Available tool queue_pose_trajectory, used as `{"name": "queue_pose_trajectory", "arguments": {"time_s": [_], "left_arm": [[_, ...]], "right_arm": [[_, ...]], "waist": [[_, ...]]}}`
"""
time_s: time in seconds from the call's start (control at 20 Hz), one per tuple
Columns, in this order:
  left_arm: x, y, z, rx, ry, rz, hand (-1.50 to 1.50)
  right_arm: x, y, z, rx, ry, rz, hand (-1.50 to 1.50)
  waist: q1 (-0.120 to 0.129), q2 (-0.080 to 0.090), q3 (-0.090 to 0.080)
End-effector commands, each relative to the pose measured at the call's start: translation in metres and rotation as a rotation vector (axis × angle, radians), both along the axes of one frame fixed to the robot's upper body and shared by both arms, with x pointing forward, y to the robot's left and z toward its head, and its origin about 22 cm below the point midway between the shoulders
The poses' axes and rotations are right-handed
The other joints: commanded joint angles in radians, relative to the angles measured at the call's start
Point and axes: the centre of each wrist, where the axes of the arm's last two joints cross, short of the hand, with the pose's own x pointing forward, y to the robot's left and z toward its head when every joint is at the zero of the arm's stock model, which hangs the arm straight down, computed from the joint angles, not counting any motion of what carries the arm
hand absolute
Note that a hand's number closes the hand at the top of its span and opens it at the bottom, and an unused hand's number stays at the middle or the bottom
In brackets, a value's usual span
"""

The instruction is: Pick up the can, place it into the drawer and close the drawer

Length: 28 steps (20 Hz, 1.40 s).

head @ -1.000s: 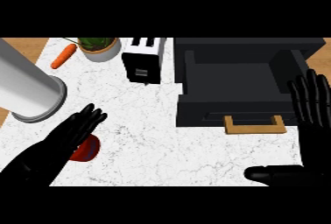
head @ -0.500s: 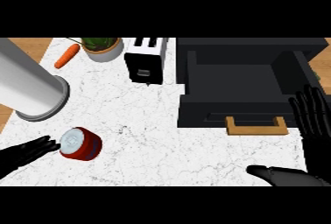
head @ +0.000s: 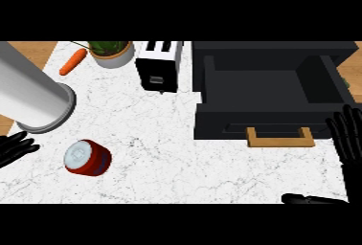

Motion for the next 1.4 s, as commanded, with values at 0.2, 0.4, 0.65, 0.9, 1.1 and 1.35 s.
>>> {"name": "queue_pose_trajectory", "arguments": {"time_s": [0.2, 0.4, 0.65, 0.9, 1.1, 1.35], "left_arm": [[0.024, -0.012, -0.028, 0.032, 0.009, -0.026, -1.5], [0.021, -0.009, -0.033, 0.031, 0.005, -0.045, -1.5], [0.038, -0.006, -0.037, 0.047, 0.02, -0.008, -1.5], [0.021, -0.029, -0.058, 0.042, 0.03, -0.01, -1.5], [0.035, -0.025, -0.085, 0.035, 0.054, 0.014, -1.5], [0.047, -0.016, -0.1, 0.033, 0.051, 0.04, -1.5]], "right_arm": [[-0.006, -0.002, -0.011, 0.003, -0.003, 0.006, -1.5], [-0.007, -0.009, -0.012, -0.004, -0.01, -0.002, -1.5], [-0.006, -0.026, -0.023, 0.001, -0.013, -0.009, -1.5], [0.01, -0.034, -0.019, -0.019, -0.003, -0.014, -1.5], [-0.004, -0.022, -0.024, -0.028, 0.013, -0.009, -1.5], [-0.011, -0.03, -0.019, -0.005, -0.003, -0.002, -1.5]], "waist": [[-0.002, 0.001, -0.001], [0.001, 0.0, 0.0], [0.0, 0.0, 0.0], [0.006, 0.0, 0.0], [0.0, 0.001, -0.001], [-0.007, 0.002, -0.002]]}}
